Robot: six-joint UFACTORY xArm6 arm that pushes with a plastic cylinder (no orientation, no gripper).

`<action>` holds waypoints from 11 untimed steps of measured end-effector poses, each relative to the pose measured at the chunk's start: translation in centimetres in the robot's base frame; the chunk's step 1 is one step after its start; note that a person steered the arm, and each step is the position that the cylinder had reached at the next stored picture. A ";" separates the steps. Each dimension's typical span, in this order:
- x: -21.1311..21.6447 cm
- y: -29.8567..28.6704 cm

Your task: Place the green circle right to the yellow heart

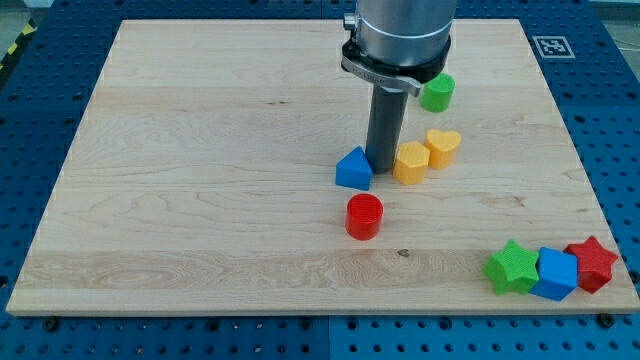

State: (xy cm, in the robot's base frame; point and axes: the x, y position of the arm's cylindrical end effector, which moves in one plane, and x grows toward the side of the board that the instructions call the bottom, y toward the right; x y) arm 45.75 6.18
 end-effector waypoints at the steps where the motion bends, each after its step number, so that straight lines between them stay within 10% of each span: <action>1: -3.8 0.7; 7: -17.8 5.8; 11: -17.2 10.0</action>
State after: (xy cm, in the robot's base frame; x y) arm 28.56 16.22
